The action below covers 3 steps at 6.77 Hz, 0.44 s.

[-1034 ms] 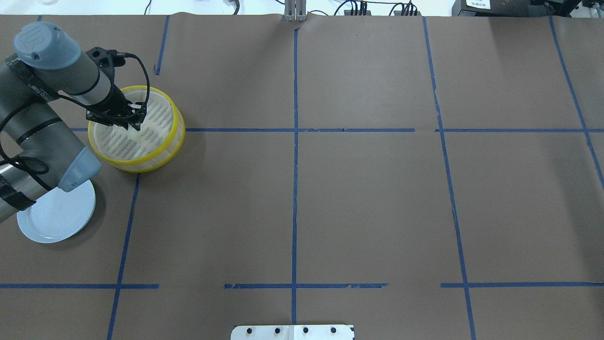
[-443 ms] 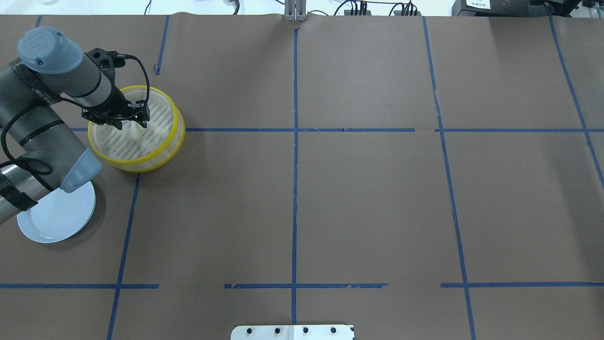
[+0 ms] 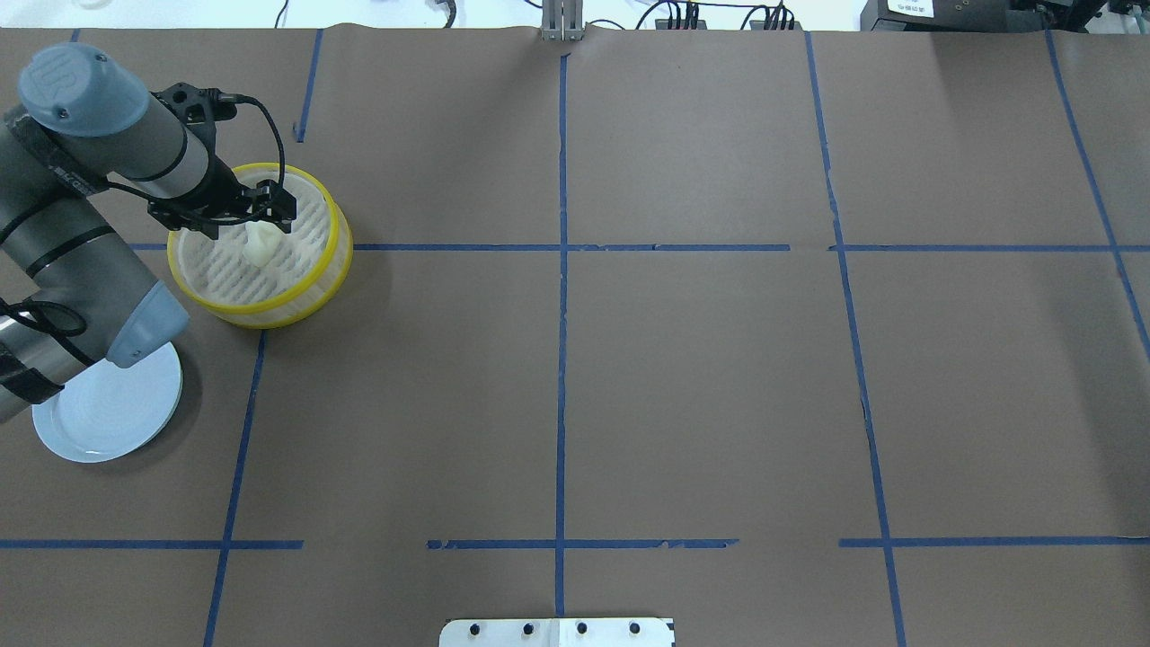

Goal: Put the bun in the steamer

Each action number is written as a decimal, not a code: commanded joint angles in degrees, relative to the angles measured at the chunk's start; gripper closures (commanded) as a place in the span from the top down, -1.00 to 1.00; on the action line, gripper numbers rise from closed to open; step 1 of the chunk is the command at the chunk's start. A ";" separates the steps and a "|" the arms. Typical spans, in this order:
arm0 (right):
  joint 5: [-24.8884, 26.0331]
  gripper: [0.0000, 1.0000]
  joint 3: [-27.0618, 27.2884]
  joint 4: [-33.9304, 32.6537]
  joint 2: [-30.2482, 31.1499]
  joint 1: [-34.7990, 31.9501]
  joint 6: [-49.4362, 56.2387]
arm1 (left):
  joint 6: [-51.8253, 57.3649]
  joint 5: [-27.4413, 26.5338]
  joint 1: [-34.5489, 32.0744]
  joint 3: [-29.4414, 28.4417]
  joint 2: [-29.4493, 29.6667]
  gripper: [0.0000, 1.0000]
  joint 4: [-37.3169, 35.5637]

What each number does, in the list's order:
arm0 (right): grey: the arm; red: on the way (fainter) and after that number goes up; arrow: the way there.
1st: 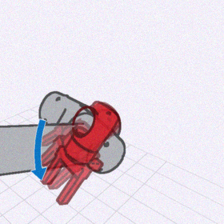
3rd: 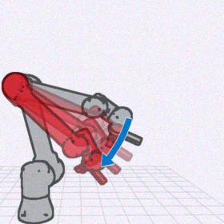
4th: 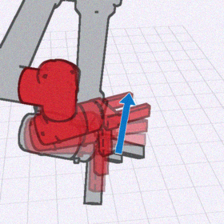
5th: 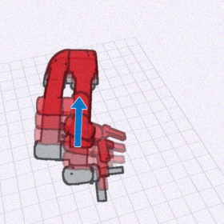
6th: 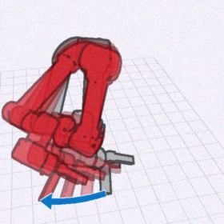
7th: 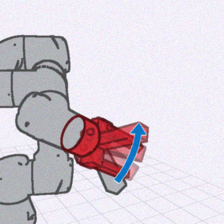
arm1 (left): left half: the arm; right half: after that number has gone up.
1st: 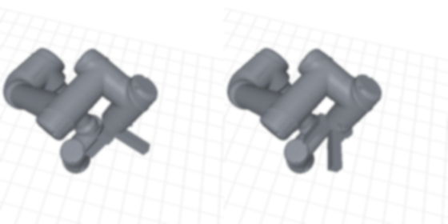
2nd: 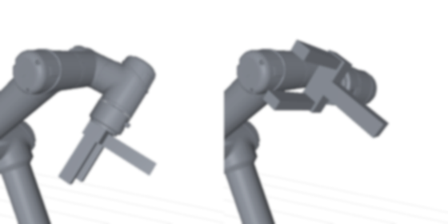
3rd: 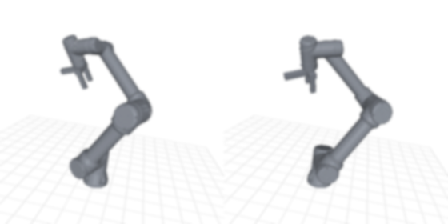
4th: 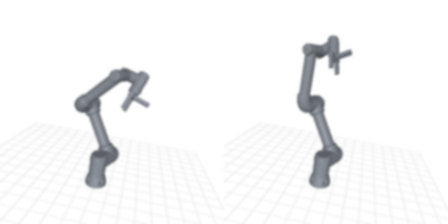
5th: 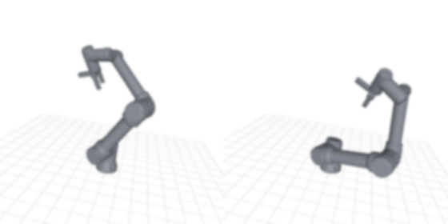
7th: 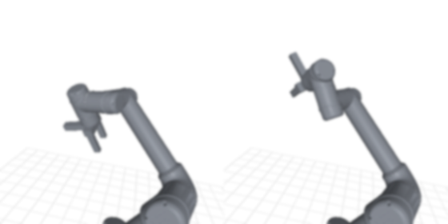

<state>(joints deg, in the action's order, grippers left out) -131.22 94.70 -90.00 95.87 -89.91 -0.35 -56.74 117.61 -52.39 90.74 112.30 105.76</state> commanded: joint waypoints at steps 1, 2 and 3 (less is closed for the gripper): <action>0.00 1.00 0.04 0.00 0.02 0.00 0.00 | 1.61 3.04 -5.14 6.09 -3.99 1.00 -0.64; 0.00 1.00 -0.04 0.00 0.02 0.00 0.00 | 8.33 5.24 -8.75 9.68 -8.02 1.00 -1.25; 0.00 1.00 0.04 0.00 -0.07 0.00 0.00 | 18.23 7.79 -14.35 11.98 -13.11 1.00 -1.43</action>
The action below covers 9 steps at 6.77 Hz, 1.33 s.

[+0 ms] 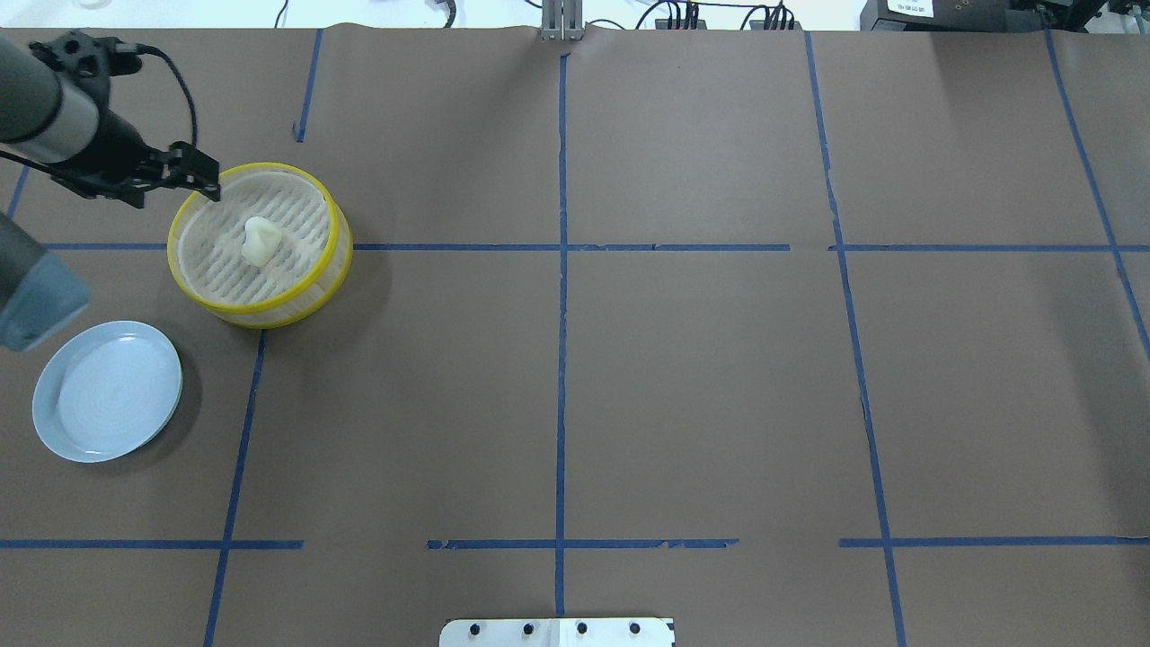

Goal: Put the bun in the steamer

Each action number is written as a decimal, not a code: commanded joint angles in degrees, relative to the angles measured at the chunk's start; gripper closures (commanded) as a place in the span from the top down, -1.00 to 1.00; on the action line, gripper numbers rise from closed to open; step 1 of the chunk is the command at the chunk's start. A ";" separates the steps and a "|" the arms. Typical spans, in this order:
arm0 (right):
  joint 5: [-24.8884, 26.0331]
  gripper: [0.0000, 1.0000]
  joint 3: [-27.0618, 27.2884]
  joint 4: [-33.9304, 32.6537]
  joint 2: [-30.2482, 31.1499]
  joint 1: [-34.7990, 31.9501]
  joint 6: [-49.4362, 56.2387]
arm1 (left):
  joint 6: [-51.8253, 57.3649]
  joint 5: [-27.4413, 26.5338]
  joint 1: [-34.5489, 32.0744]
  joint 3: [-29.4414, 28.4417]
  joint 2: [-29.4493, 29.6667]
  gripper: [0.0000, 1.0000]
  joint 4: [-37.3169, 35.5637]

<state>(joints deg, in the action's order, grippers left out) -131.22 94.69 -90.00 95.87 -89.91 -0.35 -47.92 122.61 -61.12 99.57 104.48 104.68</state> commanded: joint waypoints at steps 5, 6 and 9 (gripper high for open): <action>0.00 1.00 0.05 0.00 0.02 0.00 0.00 | 37.99 6.63 -21.41 -0.59 -18.00 1.00 -0.09; 0.00 1.00 0.05 0.00 0.02 0.00 0.00 | 37.90 2.85 -21.23 -2.26 -17.56 1.00 0.17; 0.00 1.00 0.05 0.00 0.02 0.00 0.00 | 38.43 11.11 -25.34 -3.06 -20.87 1.00 -0.79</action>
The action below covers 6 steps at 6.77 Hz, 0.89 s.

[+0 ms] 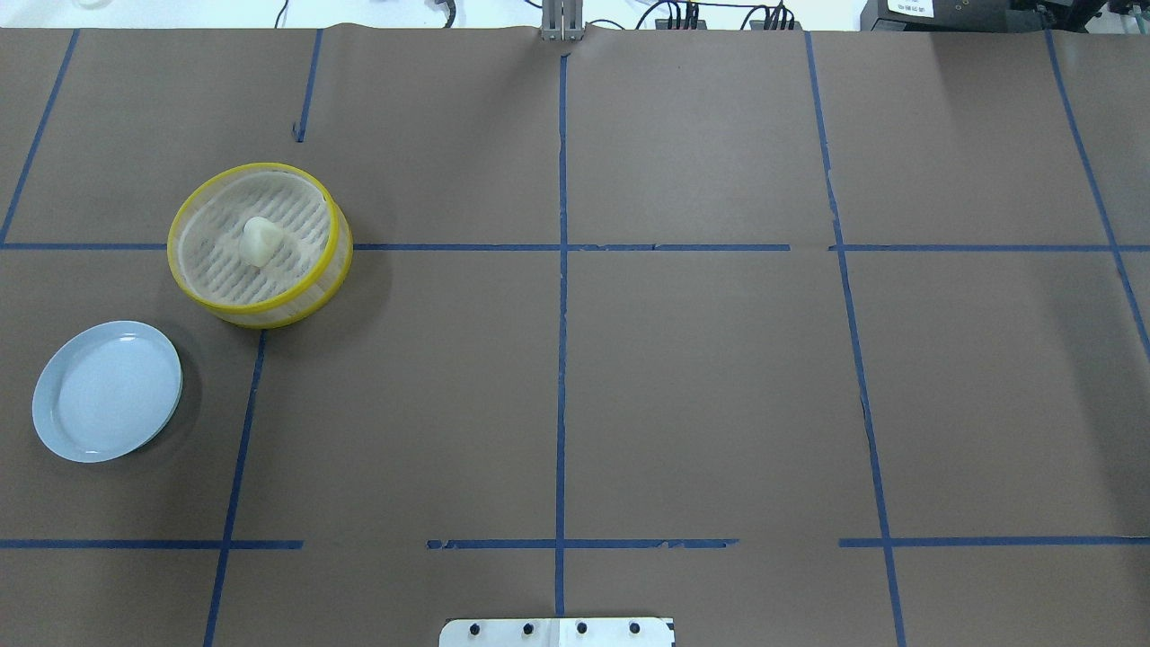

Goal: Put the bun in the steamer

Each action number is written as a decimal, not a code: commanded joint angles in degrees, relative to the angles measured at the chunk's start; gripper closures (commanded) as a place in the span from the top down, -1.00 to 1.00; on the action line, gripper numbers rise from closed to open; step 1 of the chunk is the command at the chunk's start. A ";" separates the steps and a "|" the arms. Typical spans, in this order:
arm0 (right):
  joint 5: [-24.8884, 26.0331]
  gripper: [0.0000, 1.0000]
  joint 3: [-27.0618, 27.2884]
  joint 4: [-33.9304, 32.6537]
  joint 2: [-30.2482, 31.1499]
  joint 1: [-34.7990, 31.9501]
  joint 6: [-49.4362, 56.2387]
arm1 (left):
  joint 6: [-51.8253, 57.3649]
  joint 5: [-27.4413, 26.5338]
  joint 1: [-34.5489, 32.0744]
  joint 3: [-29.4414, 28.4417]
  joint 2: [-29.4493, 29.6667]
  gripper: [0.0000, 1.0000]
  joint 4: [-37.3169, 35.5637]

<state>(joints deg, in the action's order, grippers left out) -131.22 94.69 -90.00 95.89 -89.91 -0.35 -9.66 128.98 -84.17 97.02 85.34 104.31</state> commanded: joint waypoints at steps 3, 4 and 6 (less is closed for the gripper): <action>0.00 1.00 0.06 0.00 0.00 0.00 0.00 | 1.21 5.67 -5.47 0.89 -1.31 1.00 -8.33; 0.00 1.00 0.06 0.00 0.00 0.00 0.00 | 6.01 5.75 -5.66 0.81 -1.49 1.00 -9.20; 0.00 1.00 0.06 0.00 0.00 0.00 0.00 | 11.22 5.66 -5.74 0.63 -1.84 1.00 -12.28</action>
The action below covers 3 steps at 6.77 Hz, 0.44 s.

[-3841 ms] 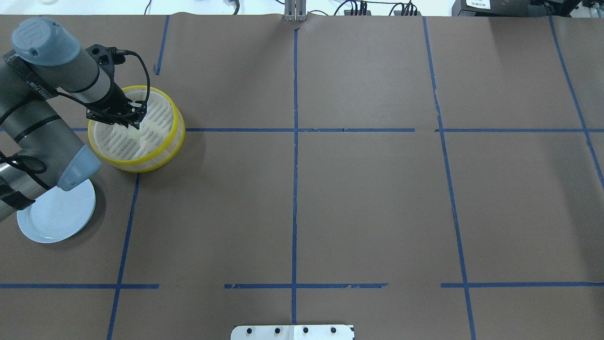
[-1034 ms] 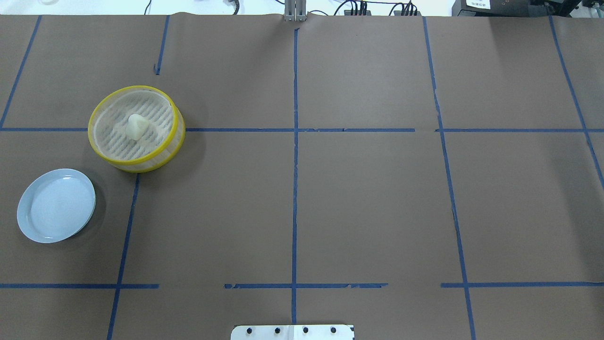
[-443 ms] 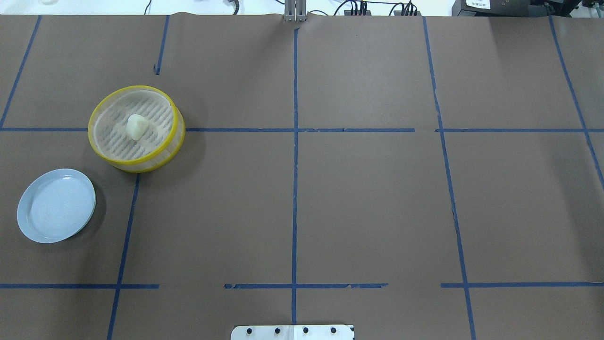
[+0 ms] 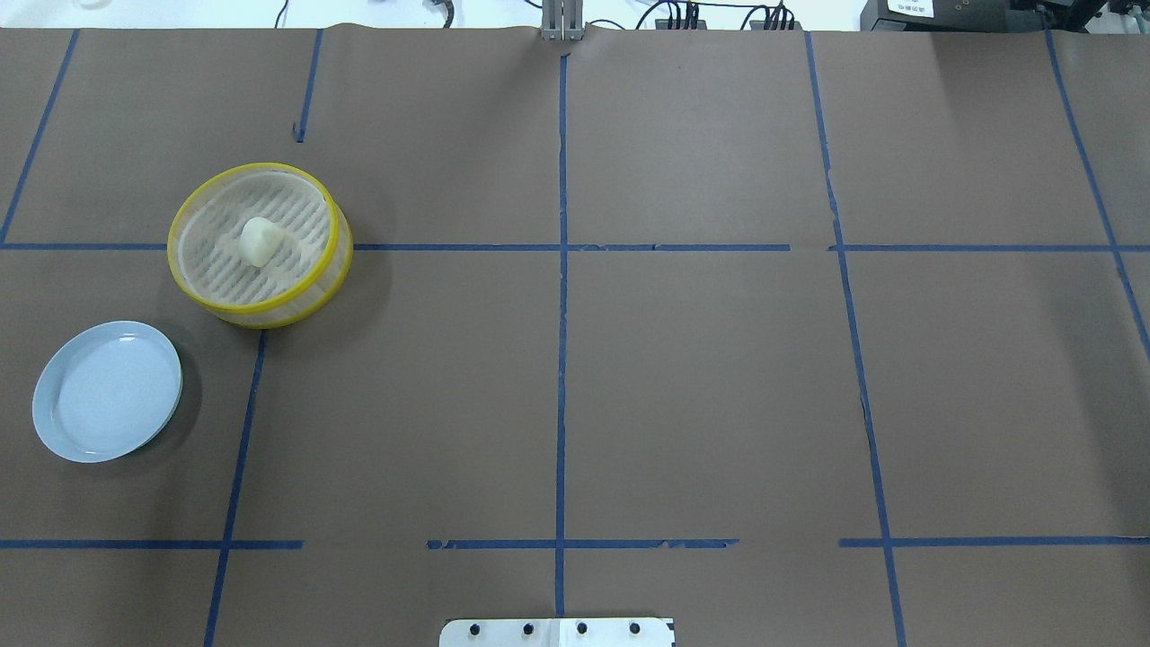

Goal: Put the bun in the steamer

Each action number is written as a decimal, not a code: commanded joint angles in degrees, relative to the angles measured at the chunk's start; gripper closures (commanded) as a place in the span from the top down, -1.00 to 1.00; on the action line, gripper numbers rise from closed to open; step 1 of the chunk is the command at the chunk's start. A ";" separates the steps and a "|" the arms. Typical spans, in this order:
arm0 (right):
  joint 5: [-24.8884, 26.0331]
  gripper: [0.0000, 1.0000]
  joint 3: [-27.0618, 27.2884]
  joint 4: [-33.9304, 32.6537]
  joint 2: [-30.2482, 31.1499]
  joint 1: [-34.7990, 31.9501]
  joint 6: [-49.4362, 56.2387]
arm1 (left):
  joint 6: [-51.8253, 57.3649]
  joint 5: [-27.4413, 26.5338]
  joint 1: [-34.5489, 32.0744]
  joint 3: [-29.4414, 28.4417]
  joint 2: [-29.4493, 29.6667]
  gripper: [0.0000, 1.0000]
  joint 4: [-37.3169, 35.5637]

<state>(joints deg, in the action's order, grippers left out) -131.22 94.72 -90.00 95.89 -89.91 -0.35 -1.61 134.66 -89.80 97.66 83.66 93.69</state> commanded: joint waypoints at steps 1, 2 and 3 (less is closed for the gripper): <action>0.00 1.00 0.03 0.00 0.00 0.00 0.00 | 6.50 -0.19 -0.12 -0.62 -0.07 1.00 -2.63; 0.00 1.00 0.03 0.00 0.00 0.00 0.00 | 8.19 -0.19 -0.12 -0.54 0.19 1.00 -5.07; 0.00 1.00 -0.06 0.00 0.00 0.00 0.00 | 8.20 -0.45 -0.12 -0.28 0.63 1.00 -7.18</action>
<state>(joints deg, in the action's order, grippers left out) -131.22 94.73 -90.00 95.89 -89.91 -0.35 5.60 134.42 -89.91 97.25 83.88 88.94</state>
